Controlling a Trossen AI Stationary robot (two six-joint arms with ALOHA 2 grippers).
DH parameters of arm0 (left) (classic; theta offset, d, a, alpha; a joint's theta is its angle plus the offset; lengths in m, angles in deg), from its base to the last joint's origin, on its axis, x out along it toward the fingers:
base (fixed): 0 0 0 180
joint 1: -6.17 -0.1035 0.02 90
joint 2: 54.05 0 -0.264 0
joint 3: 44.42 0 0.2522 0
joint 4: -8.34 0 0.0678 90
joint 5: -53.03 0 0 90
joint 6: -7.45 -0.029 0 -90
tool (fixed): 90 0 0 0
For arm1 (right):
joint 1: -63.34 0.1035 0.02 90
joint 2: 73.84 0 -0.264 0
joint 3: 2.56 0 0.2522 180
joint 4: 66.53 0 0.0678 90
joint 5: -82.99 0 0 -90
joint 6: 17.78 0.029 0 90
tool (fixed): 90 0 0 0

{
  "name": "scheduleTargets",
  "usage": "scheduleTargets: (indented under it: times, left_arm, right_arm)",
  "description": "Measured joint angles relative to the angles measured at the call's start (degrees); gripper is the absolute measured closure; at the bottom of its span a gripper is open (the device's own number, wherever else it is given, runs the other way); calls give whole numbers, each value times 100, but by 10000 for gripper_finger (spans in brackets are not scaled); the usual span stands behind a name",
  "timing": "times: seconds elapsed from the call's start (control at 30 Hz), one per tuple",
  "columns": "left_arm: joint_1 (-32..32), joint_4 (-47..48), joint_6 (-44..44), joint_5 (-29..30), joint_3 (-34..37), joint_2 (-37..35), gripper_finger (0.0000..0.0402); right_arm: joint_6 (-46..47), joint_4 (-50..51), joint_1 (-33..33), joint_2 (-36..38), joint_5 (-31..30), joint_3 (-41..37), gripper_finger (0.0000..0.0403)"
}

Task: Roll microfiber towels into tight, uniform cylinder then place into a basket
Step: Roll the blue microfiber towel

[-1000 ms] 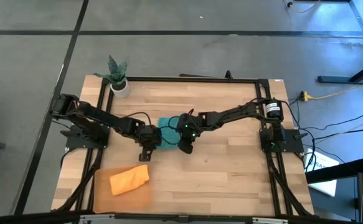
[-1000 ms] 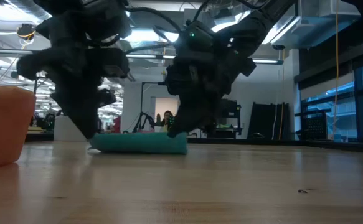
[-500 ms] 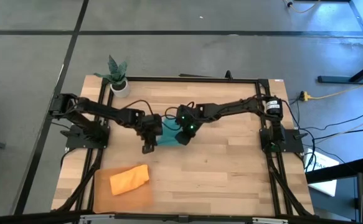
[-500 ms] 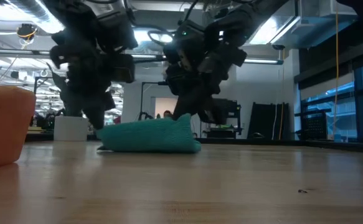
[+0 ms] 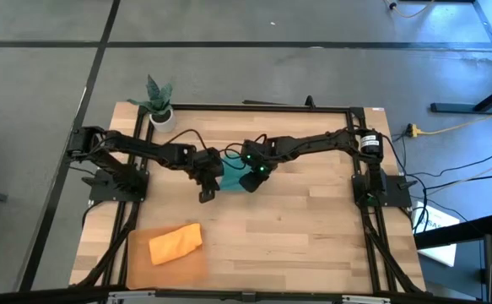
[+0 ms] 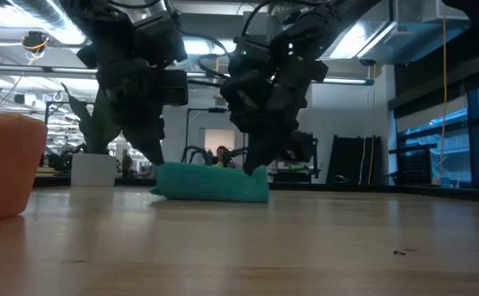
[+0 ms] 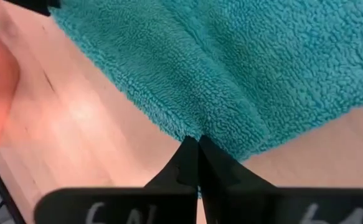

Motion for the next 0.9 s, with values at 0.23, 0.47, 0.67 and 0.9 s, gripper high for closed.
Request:
scheduleTargets:
  times: [0.23,0.47,0.67,0.9]
  left_arm:
    - [122,139,322,-852,-2,0,401]
    - [430,247,134,-1662,5,-7,401]
    - [468,232,127,-791,4,-4,401]
    - [468,27,38,271,4,-4,401]
  right_arm:
    - [-289,-42,58,-2,1195,2,400]
    - [-605,275,311,-8,1316,-9,399]
    - [-605,550,332,-11,512,-9,398]
    - [-635,527,323,-11,1140,-8,398]
